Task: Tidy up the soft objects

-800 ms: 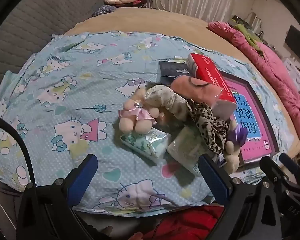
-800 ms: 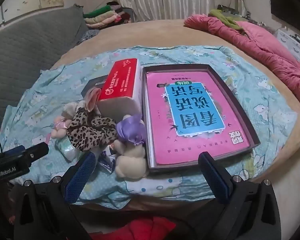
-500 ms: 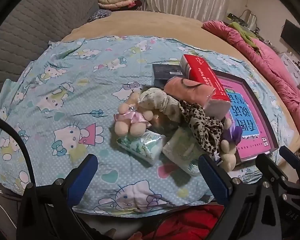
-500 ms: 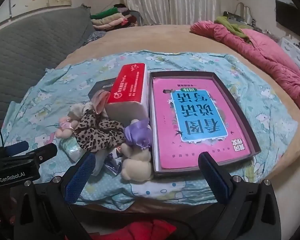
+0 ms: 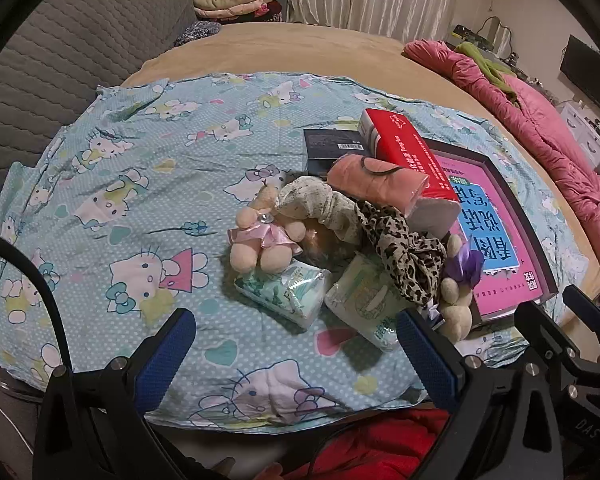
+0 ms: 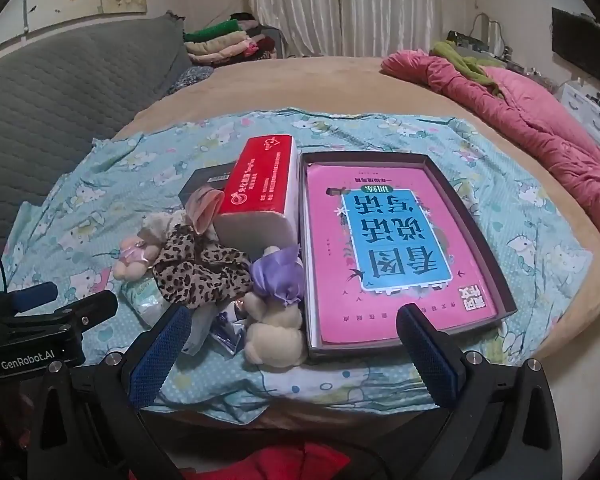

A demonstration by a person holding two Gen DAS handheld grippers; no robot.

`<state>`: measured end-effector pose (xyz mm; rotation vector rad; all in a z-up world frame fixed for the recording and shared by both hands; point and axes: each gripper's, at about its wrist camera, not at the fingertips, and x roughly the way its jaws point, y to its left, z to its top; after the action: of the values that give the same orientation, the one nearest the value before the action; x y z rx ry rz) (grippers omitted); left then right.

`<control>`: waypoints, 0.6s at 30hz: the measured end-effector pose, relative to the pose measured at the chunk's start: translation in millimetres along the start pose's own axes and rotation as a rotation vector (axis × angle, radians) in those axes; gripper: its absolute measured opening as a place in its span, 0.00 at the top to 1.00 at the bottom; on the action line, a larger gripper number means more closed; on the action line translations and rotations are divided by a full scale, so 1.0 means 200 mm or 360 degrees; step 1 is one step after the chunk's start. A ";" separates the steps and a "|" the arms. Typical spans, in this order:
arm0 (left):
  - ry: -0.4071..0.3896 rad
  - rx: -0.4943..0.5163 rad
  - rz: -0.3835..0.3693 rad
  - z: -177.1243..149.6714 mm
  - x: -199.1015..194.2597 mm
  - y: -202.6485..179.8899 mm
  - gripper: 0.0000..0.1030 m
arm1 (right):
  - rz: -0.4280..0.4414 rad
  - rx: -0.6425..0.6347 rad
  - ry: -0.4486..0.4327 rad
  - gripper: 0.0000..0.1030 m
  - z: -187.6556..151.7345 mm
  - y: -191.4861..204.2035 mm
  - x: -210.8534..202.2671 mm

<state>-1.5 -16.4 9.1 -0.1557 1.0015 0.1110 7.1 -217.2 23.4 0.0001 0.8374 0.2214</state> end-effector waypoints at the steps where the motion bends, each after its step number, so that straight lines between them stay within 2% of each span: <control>1: 0.0002 0.0001 0.0001 0.00 0.00 0.00 0.02 | 0.0001 0.0001 0.0000 0.00 0.00 0.00 0.00; 18: -0.0007 0.0017 0.0014 0.00 -0.01 -0.01 0.02 | 0.0002 -0.0004 -0.0001 0.00 0.00 0.00 0.00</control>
<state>-2.2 -17.5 10.8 -0.1413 0.9985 0.1139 7.3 -216.9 23.1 -0.0016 0.8367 0.2232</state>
